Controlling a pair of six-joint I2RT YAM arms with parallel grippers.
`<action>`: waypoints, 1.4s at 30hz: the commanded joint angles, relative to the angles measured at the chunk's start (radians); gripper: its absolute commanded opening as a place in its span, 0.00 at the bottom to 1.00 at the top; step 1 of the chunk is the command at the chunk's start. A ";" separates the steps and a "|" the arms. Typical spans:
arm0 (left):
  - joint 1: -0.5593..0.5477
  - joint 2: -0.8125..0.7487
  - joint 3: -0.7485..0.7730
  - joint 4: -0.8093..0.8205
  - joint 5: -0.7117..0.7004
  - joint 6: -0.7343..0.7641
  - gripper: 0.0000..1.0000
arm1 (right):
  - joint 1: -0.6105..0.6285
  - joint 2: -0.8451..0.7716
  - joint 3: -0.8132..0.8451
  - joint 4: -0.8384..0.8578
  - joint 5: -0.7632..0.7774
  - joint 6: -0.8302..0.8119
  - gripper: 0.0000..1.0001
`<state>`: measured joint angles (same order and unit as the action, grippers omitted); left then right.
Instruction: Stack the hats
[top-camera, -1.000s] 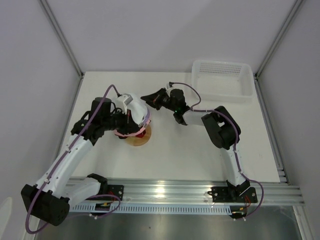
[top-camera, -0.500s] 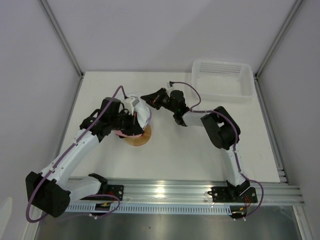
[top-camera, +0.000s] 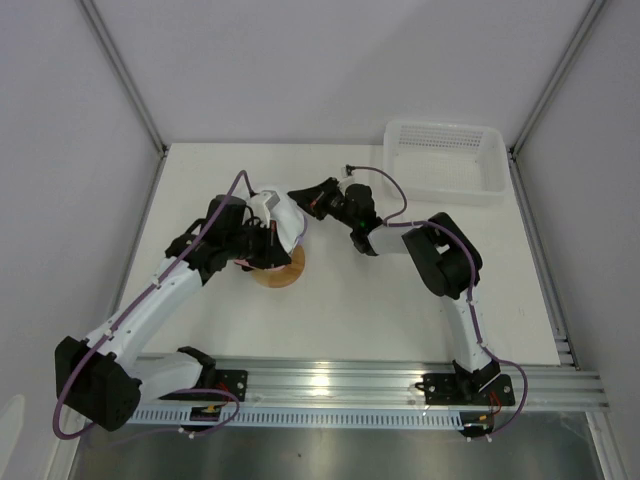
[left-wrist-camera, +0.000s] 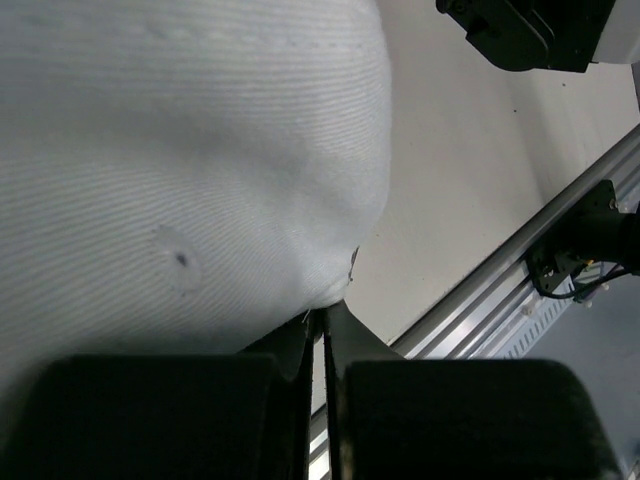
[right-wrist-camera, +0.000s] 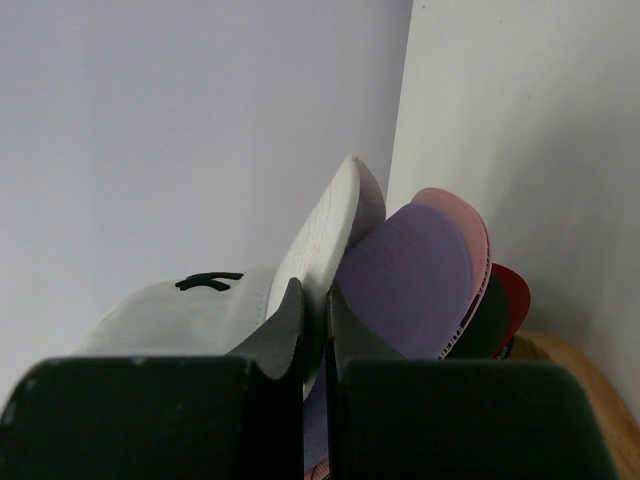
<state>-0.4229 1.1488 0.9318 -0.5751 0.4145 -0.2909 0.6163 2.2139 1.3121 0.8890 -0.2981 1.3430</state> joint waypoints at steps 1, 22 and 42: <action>0.006 0.135 -0.102 -0.174 -0.200 -0.090 0.01 | -0.021 0.053 -0.045 -0.170 0.050 -0.160 0.00; 0.030 0.308 0.094 -0.233 -0.434 0.009 0.01 | -0.082 0.096 0.138 -0.180 0.005 -0.222 0.00; 0.042 0.303 0.110 -0.232 -0.422 0.039 0.03 | -0.115 0.141 0.174 -0.189 -0.042 -0.225 0.06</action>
<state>-0.4118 1.4094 1.1217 -0.6067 0.0372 -0.2516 0.5060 2.3150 1.5101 0.8650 -0.3149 1.2594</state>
